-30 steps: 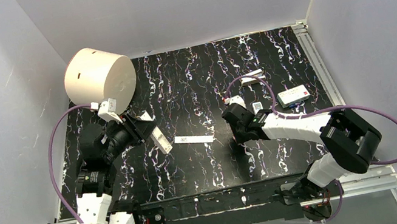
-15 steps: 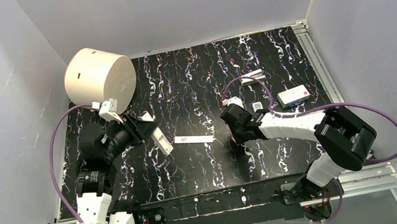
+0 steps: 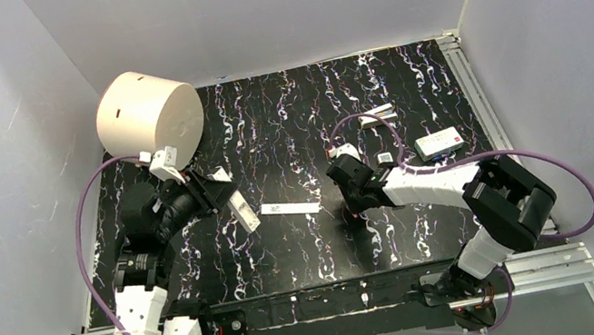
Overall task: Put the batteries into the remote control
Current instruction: Pick up the battery from the center of the board.
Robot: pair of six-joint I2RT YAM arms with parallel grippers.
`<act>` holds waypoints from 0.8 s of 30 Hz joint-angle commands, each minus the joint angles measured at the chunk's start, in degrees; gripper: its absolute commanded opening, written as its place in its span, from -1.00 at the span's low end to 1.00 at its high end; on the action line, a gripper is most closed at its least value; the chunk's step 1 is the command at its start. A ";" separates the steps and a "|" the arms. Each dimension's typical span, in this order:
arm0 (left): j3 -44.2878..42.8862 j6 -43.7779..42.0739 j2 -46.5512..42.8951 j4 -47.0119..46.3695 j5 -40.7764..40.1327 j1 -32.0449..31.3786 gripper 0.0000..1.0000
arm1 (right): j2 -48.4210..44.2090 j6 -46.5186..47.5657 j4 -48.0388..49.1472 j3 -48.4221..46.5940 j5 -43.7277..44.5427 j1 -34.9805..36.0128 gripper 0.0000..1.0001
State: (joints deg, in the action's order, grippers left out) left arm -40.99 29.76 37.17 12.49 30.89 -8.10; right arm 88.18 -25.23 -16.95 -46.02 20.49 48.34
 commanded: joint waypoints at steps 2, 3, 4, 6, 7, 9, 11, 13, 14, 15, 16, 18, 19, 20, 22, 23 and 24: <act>-0.68 3.11 2.69 0.42 2.84 -0.16 -1.00 | -1.09 -0.80 -1.09 -1.60 1.03 -0.17 -0.79; -0.39 4.23 3.76 -0.03 4.20 -0.16 -1.00 | -2.45 -0.97 -1.21 -1.80 0.99 -0.24 -0.79; -0.07 5.53 4.82 -0.86 5.27 -0.16 -1.00 | -4.04 -1.16 -1.37 -2.10 0.79 -0.18 -0.80; 1.15 8.51 6.93 -3.37 7.47 -0.16 -1.00 | -7.71 -1.22 -1.90 -2.96 -0.64 -0.18 -0.79; 2.13 10.52 7.85 -5.65 8.41 -0.23 -1.00 | -9.70 -1.18 -1.92 -3.42 -1.73 -0.21 -0.79; 4.40 14.97 9.47 -12.66 9.57 -0.56 -1.00 | -13.36 -0.78 -1.21 -4.07 -4.95 -0.22 -0.79; 5.96 18.49 11.50 -16.00 9.58 -1.32 -1.00 | -16.88 0.44 0.24 -4.21 -10.10 -0.25 -0.78; 5.59 19.16 14.22 -16.12 8.53 -2.59 -1.00 | -20.31 1.83 2.75 -3.23 -18.67 -0.18 -0.78; 5.25 19.13 15.57 -16.24 8.16 -3.47 -1.00 | -22.07 2.26 4.41 -2.42 -22.10 -0.24 -0.78; 4.91 19.08 17.18 -16.56 7.78 -4.83 -1.00 | -23.93 2.59 6.10 -1.66 -25.37 -0.26 -0.78; 4.64 19.08 18.05 -17.11 7.11 -6.22 -1.00 | -26.29 2.59 7.19 -1.12 -27.82 -0.25 -0.78; 4.72 19.22 19.60 -18.96 5.46 -9.06 -1.00 | -29.58 2.08 10.51 0.19 -33.22 -0.18 -0.79; 5.04 19.70 20.21 -20.36 4.61 -10.33 -1.00 | -31.11 1.41 12.00 0.76 -34.68 -0.17 -0.78; 5.45 20.61 20.84 -21.55 3.43 -11.38 -1.00 | -32.55 0.62 13.77 1.48 -36.06 -0.22 -0.78; 6.42 22.76 22.22 -24.38 2.22 -12.71 -1.00 | -34.46 -1.52 18.22 2.98 -37.93 -0.20 -0.77; 6.83 23.54 22.89 -25.94 2.29 -13.07 -1.00 | -34.88 -2.05 18.89 3.19 -38.40 -0.19 -0.77; 7.17 24.30 23.40 -27.43 2.09 -13.43 -1.00 | -34.90 -2.50 18.83 3.03 -38.86 -0.17 -0.76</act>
State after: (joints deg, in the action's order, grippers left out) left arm -35.14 50.15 59.31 -6.76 34.87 -20.03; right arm 54.92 -25.23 -6.20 -44.29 -10.74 48.27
